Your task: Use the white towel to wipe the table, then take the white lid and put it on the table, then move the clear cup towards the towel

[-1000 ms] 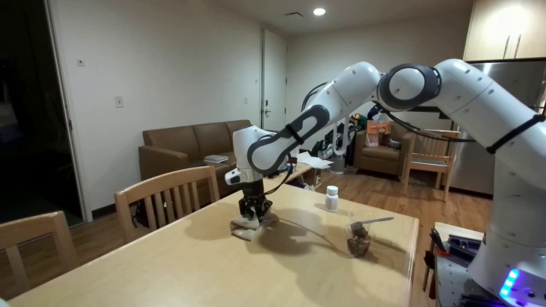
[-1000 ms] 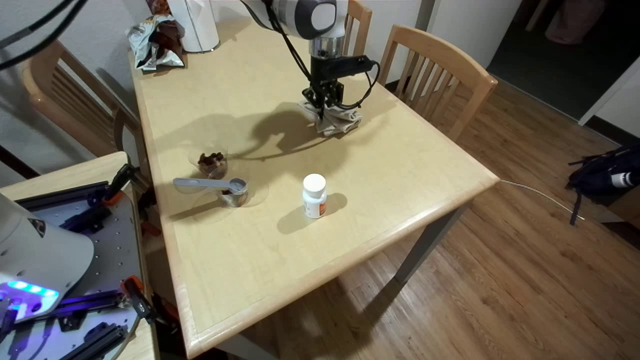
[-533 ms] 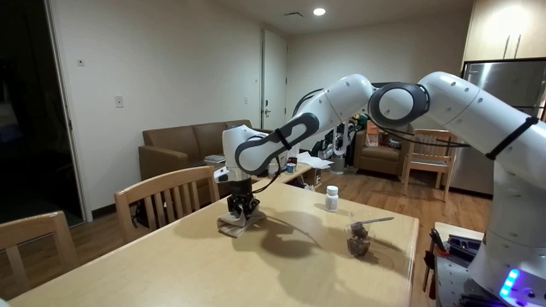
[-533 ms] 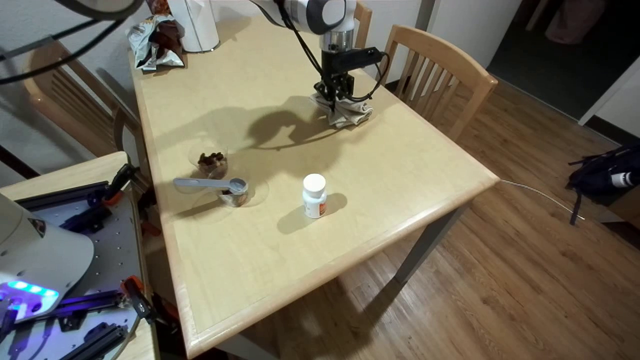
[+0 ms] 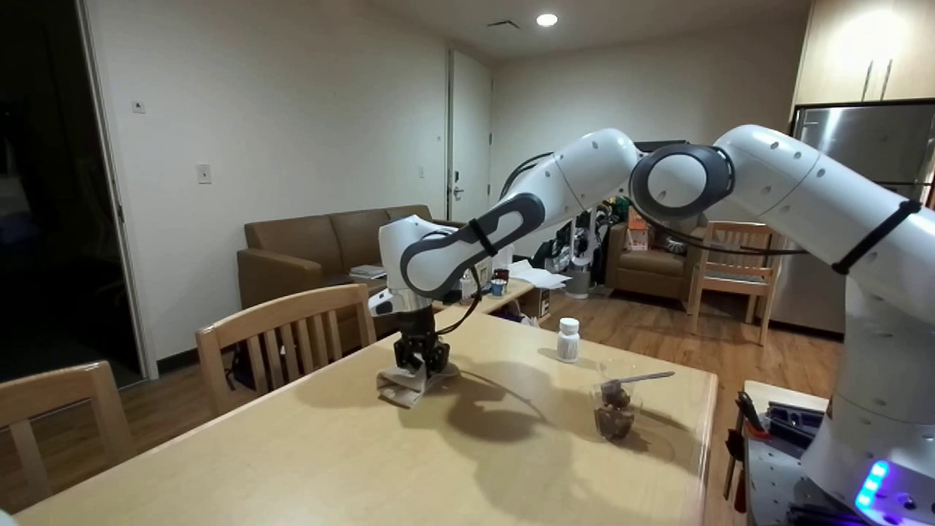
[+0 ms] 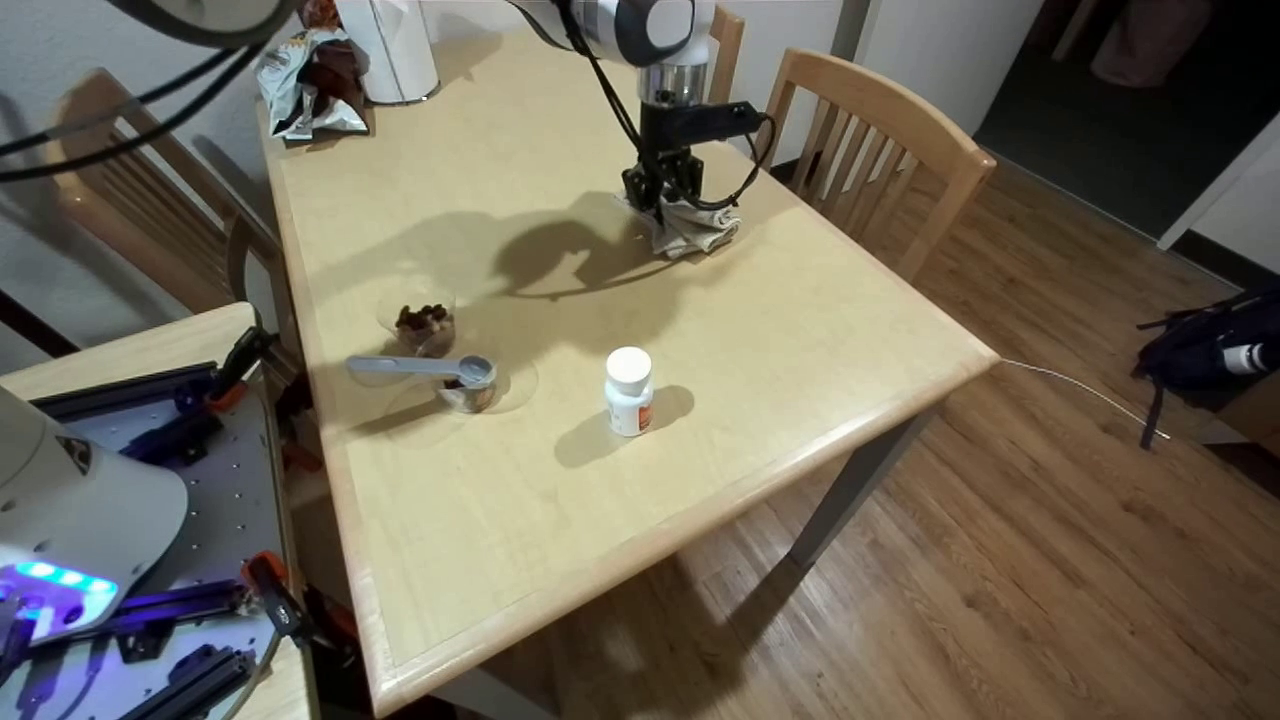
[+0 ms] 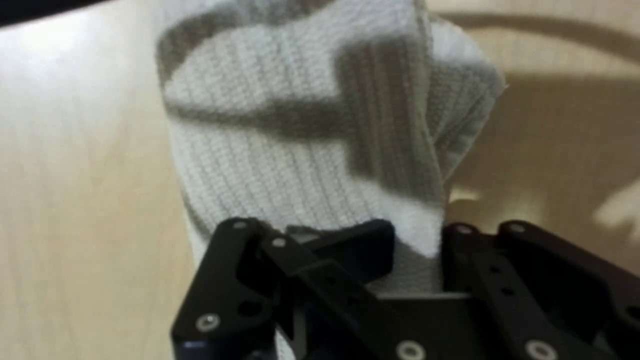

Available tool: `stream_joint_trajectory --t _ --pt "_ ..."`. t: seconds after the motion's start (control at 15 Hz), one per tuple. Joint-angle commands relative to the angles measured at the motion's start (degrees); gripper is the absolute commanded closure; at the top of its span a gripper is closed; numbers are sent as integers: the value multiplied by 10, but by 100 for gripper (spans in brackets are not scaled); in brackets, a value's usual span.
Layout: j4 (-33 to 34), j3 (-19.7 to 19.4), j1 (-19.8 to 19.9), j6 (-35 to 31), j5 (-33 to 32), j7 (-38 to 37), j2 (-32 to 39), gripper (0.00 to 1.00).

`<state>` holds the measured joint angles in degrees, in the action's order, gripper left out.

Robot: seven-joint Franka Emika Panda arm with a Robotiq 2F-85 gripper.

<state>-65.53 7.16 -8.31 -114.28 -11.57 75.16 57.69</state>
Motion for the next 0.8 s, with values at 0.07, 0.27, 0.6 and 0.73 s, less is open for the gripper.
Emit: stream_joint_trajectory --t 0.07,0.27,0.6,0.73 --pt "-157 8 18 -36 3 -4 -68 97" --pt "-224 10 27 -39 7 -10 -110 97" --pt "-353 23 36 -25 13 -11 -215 97" --pt "-394 30 32 -24 11 -11 -252 97"
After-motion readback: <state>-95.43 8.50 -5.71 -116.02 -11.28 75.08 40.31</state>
